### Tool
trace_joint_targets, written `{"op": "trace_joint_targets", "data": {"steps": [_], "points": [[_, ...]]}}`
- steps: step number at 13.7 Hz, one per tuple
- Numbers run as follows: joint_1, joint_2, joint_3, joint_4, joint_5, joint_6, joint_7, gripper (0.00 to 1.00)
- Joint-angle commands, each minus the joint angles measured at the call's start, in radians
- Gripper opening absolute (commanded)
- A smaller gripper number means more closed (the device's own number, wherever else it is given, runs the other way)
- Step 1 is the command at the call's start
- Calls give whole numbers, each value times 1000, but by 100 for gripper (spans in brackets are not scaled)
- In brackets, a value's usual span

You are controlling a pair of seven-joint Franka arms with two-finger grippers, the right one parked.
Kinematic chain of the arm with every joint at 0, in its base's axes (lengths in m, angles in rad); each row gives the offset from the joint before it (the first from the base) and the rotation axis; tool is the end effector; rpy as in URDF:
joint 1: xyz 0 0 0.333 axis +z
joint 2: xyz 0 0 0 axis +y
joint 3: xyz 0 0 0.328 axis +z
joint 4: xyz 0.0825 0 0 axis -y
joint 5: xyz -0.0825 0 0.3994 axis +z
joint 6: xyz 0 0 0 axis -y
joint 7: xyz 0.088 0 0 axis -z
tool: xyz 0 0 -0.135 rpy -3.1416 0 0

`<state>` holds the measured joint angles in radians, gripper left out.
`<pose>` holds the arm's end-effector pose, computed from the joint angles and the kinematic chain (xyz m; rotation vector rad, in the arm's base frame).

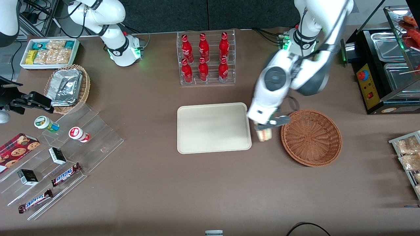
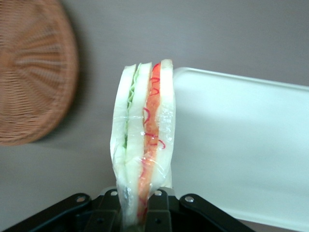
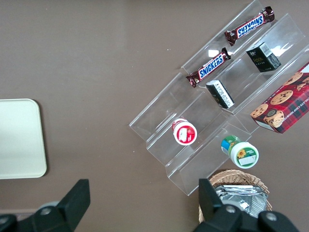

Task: Place sandwich from basket to tray
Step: 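Lift the sandwich and carry it with the left gripper over the tray, then lower the sandwich onto the tray and open the left gripper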

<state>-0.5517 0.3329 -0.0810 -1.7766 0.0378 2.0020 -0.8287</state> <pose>0.5225 -0.3754 0.3389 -3.0509 -0.2775 0.1143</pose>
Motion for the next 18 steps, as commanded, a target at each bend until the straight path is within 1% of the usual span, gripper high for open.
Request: {"op": "trace_joint_targets", "data": {"steps": [1, 5, 7, 10, 13, 18], "points": [[-72, 156, 12, 178, -6, -31, 9, 0], [-149, 297, 12, 276, -3, -20, 13, 0], [-174, 333, 12, 295, -4, -16, 13, 0], [-185, 357, 12, 298, -4, 29, 13, 0], [-197, 383, 12, 310, -3, 32, 11, 0], [-195, 396, 13, 302, 7, 72, 13, 0]]}}
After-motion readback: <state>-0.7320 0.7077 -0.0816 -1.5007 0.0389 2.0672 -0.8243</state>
